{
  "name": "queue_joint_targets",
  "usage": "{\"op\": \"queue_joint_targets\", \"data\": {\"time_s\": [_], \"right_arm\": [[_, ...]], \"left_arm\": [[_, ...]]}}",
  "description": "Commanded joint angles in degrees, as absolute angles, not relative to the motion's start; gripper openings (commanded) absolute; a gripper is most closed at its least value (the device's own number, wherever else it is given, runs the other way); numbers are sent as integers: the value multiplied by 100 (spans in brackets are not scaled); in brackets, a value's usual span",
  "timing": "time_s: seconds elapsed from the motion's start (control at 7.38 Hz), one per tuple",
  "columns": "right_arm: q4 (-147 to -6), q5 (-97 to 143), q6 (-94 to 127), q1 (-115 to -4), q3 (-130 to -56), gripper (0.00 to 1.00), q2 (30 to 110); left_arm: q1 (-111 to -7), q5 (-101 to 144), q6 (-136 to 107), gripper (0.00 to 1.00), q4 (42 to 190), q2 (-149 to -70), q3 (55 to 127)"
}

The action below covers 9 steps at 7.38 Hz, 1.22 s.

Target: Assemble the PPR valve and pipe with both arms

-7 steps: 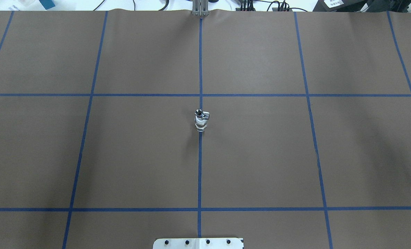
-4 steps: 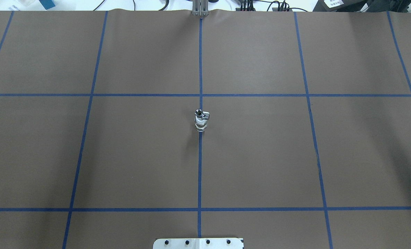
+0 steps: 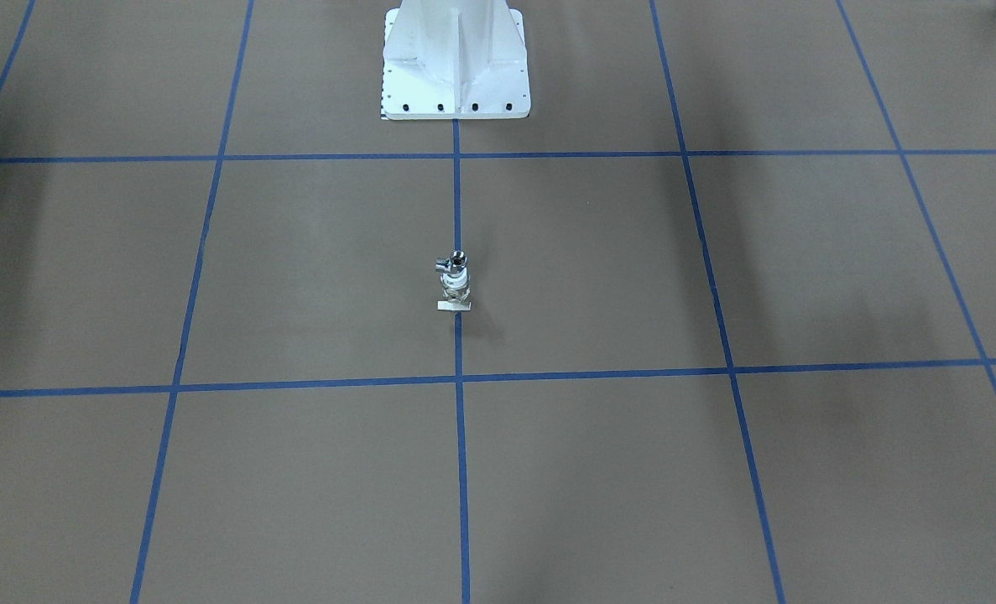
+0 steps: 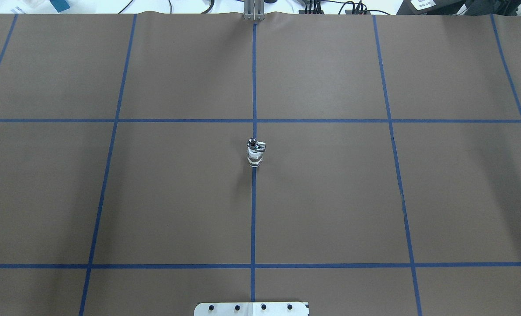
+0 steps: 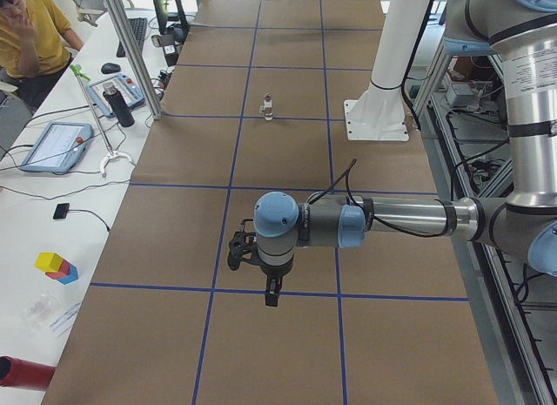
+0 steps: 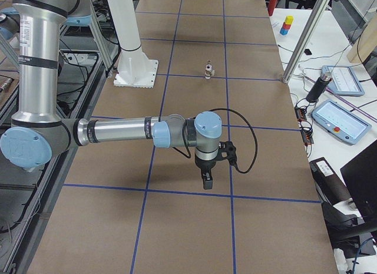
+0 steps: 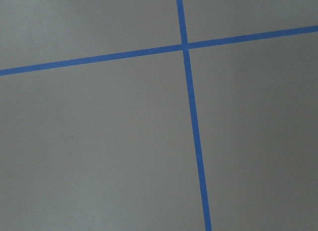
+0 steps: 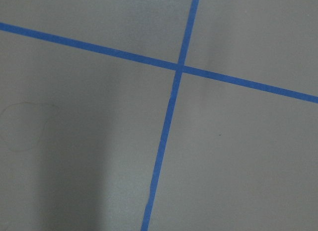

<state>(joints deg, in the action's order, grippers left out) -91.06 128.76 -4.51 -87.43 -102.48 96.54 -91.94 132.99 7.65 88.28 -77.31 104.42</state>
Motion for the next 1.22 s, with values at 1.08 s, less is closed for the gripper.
{"op": "queue_joint_targets", "data": {"time_s": [1.08], "right_arm": [[-9053, 12955, -422, -8877, -10143, 100, 9835]], "left_arm": [[-9193, 13298, 782, 100, 8824, -7726, 10450]]}}
